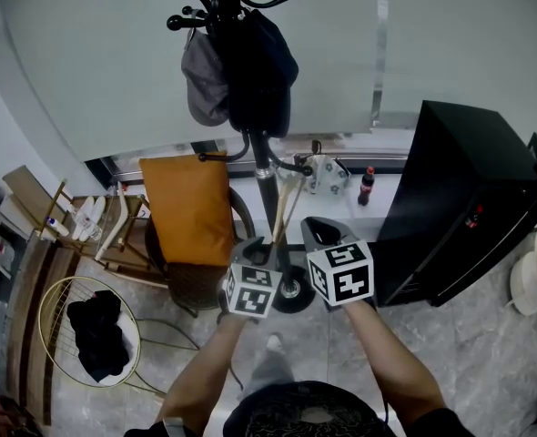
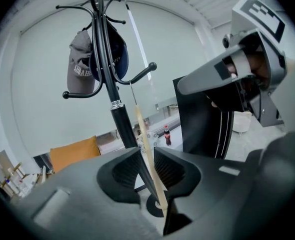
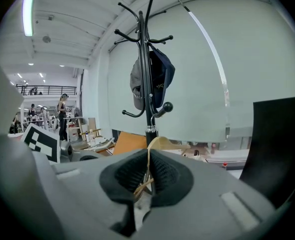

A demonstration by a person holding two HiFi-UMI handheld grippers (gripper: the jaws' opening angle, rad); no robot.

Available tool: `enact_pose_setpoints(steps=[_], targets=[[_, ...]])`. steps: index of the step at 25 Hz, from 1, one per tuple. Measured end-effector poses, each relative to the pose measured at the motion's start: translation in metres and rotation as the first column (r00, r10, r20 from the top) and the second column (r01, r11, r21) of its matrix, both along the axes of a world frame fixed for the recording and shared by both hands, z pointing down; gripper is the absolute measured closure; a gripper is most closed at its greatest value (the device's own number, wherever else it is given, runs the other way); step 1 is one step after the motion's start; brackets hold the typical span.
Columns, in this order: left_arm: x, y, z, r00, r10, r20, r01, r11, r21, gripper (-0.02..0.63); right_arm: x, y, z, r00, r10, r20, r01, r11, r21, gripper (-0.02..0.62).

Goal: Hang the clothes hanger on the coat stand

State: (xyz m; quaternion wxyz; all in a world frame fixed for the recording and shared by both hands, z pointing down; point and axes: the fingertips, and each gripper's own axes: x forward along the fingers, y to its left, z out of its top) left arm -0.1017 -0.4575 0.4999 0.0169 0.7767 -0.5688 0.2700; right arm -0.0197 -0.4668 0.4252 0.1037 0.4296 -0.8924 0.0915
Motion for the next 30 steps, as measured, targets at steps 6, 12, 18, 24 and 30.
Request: enact_pose_setpoints(steps=[6,12,18,24,30], targets=[[0.012,0.015,-0.026,0.989,0.008,-0.146,-0.003,1.0,0.028,0.526,-0.002,0.017,0.005,0.999,-0.039,-0.018,0.039,0.999,-0.018,0.592],[0.026,0.03,-0.057,0.961,0.014,-0.276,0.002,0.998,0.056,0.528,-0.001,0.033,0.001,0.998,-0.061,-0.011,0.061,0.998,-0.011,0.592],[0.04,0.047,-0.081,0.947,0.028,-0.32,0.0,0.996,0.088,0.538,0.003,0.05,-0.009,0.998,-0.069,0.008,0.069,0.998,0.011,0.593],[0.054,0.064,-0.088,0.94,0.036,-0.338,-0.002,0.995,0.099,0.565,0.011,0.066,-0.018,0.997,-0.073,0.018,0.073,0.997,0.033,0.593],[0.065,0.077,-0.092,0.938,0.041,-0.343,-0.006,0.995,0.101,0.589,0.019,0.078,-0.021,0.997,-0.073,0.02,0.072,0.997,0.04,0.594]])
